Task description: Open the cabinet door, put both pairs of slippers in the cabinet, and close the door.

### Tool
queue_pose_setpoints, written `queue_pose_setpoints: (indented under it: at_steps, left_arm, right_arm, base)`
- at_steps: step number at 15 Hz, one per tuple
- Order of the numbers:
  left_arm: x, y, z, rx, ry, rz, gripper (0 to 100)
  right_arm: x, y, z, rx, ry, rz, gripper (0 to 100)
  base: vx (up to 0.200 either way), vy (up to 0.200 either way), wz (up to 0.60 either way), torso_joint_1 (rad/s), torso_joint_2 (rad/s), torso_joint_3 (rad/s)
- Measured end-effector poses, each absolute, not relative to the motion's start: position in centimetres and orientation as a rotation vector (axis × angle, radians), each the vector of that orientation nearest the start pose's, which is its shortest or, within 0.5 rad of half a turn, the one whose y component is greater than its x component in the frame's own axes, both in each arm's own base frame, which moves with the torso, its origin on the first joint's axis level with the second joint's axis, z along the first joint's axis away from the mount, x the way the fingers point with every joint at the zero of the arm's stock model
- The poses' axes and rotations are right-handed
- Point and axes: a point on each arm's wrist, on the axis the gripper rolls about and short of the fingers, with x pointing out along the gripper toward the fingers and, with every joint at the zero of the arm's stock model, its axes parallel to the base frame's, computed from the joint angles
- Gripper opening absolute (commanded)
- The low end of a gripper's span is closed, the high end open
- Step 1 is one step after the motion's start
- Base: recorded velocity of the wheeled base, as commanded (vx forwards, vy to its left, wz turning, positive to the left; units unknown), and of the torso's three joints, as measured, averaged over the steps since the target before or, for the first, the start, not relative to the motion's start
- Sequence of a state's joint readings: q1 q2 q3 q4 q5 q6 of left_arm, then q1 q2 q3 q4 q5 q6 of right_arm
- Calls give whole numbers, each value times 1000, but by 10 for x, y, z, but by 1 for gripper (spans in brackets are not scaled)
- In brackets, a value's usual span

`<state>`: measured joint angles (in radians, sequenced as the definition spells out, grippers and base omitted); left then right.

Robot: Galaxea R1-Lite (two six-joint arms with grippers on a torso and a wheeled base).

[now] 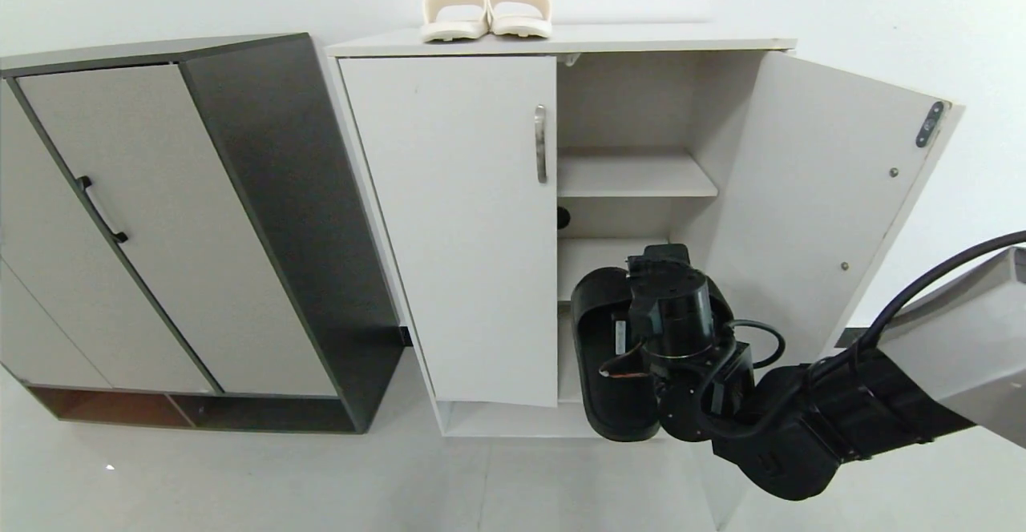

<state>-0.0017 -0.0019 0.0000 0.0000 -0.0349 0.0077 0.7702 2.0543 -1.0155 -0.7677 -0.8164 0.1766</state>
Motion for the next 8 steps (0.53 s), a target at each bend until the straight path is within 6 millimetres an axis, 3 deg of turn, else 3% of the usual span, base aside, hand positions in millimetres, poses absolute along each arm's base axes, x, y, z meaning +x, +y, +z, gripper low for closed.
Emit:
queue_pose_setpoints:
  at_steps: [8]
  left_arm:
    - [-23,-1,75,6,-1,-37,0]
  right_arm:
    - [314,248,113,11,155,-118,0]
  base:
    - [0,0,0,0,0,0]
